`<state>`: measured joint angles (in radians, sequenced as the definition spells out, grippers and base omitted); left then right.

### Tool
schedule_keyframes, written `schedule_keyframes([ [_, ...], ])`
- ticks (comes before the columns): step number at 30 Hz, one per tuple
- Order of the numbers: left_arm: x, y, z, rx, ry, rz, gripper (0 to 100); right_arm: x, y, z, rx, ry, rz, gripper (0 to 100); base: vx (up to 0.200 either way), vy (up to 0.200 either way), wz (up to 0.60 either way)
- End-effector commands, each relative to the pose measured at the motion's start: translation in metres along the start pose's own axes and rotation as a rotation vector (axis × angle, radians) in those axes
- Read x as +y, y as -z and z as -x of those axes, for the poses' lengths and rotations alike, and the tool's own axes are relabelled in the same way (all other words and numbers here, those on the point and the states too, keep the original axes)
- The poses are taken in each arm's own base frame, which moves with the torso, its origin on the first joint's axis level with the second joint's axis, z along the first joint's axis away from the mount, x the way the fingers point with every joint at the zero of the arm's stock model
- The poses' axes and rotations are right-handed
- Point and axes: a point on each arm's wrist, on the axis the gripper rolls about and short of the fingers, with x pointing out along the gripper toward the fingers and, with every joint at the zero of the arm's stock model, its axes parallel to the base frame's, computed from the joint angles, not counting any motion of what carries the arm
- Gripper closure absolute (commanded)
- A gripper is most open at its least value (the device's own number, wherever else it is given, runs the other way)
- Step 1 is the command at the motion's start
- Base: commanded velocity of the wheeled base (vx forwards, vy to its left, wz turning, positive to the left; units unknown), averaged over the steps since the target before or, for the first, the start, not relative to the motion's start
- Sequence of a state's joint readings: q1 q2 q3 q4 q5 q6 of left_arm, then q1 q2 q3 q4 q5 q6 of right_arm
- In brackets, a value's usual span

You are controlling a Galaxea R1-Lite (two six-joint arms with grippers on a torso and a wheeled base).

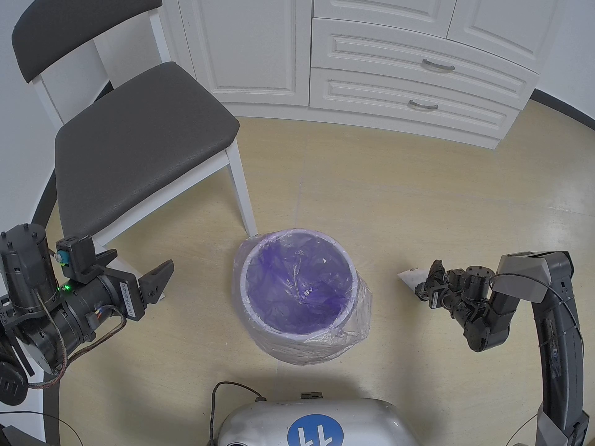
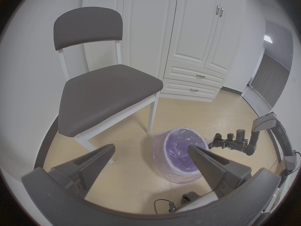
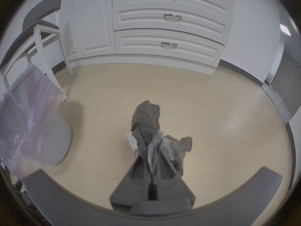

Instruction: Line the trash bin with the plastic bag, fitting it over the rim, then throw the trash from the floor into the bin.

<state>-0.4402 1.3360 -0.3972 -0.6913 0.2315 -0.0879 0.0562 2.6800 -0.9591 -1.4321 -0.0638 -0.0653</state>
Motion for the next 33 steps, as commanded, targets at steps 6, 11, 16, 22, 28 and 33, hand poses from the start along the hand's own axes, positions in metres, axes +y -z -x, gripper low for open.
schedule_keyframes([
  [6, 0.002, -0.002, 0.010, -0.030, 0.000, -0.067, 0, 0.022, -0.117, 0.108, -0.090, -0.106, 0.025, 100, 0.000, 0.000, 0.00],
  [11, 0.003, -0.002, 0.011, -0.035, -0.001, -0.067, 0, 0.024, -0.150, 0.179, -0.108, -0.149, 0.103, 100, 0.000, 0.000, 0.00],
  [16, 0.003, -0.002, 0.010, -0.039, -0.001, -0.066, 0, 0.027, -0.169, 0.226, -0.155, -0.185, 0.220, 100, 0.000, 0.000, 0.00],
  [22, 0.004, -0.004, 0.010, -0.045, -0.008, -0.063, 0, 0.061, -0.204, 0.249, -0.222, -0.316, 0.283, 100, 0.000, 0.000, 0.00],
  [28, 0.009, -0.003, 0.007, -0.033, -0.036, -0.061, 0, 0.095, -0.219, 0.268, -0.148, -0.469, 0.365, 100, 0.000, 0.000, 0.00],
  [33, 0.014, -0.008, 0.008, -0.057, -0.062, -0.064, 0, 0.109, -0.192, 0.257, -0.096, -0.506, 0.292, 100, 0.000, 0.000, 0.00],
])
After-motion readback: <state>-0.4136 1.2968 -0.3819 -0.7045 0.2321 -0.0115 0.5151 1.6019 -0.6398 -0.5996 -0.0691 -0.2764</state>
